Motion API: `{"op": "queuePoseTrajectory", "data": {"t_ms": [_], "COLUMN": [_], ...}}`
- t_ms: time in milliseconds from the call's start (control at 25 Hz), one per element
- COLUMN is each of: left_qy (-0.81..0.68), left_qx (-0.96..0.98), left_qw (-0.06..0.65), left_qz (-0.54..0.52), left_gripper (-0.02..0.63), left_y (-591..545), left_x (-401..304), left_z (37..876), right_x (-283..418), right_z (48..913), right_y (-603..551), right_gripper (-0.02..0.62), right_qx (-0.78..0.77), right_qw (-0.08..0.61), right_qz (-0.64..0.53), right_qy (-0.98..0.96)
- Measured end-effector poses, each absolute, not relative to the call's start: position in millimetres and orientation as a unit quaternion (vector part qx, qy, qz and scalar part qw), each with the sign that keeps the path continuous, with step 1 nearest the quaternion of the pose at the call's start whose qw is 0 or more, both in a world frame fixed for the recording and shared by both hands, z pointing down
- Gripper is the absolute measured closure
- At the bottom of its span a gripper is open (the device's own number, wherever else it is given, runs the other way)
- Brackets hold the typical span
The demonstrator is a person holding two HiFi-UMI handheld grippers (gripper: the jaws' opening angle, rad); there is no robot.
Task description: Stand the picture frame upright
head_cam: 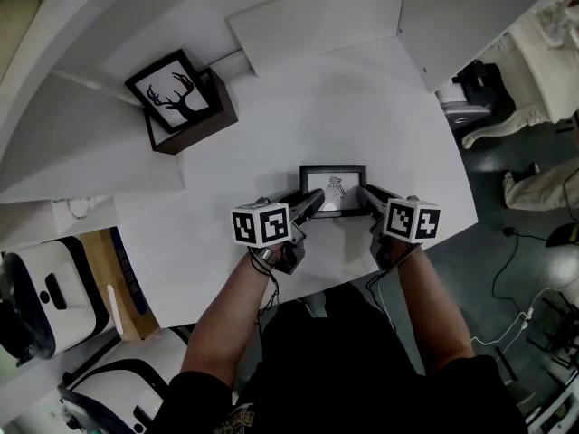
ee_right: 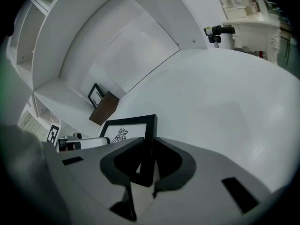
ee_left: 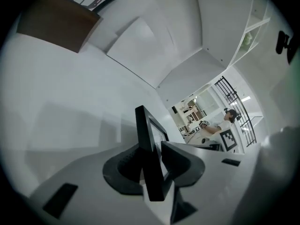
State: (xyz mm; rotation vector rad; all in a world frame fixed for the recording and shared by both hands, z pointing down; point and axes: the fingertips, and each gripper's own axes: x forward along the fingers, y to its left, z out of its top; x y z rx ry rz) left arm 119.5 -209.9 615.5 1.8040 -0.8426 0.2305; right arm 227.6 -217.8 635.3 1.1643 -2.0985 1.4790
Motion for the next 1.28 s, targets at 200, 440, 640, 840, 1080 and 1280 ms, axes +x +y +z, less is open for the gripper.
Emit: {"op": "queuePoseTrajectory", "data": {"t_ms": [200, 440, 640, 840, 1080, 1280], "left_qy": [-0.345, -0.322, -0.304, -0.295, -0.284, -0.277], "left_qx": [0.760, 0.750, 0.753, 0.767, 0.778, 0.786], "left_qw": [0.546, 0.578, 0.582, 0.565, 0.544, 0.528], "left_qz": [0.075, 0.004, -0.042, -0.077, -0.137, -0.165], "left_gripper": [0.509, 0.546, 0.563, 0.571, 0.571, 0.571], "left_y": [-208.3, -204.2, -198.1, -195.6, -189.8, -177.3], "left_x": [118.3, 119.0, 114.0, 102.7, 81.0, 60.4], "left_z": [614.1, 608.8, 599.6, 580.8, 548.2, 524.7], "right_x": [226.1, 224.4, 219.4, 207.0, 186.4, 154.8], "right_z": [635.8, 635.5, 630.6, 616.8, 589.8, 553.3], "right_y": [-217.0, -216.2, -214.2, -211.7, -213.3, -210.3], "right_gripper": [0.529, 0.528, 0.503, 0.442, 0.437, 0.515], "right_qx": [0.408, 0.397, 0.362, 0.299, 0.234, 0.146], "right_qw": [0.169, 0.173, 0.160, 0.100, 0.008, -0.018], "right_qz": [0.510, 0.508, 0.520, 0.549, 0.583, 0.579], "right_qy": [-0.738, -0.745, -0.757, -0.774, -0.778, -0.802]}}
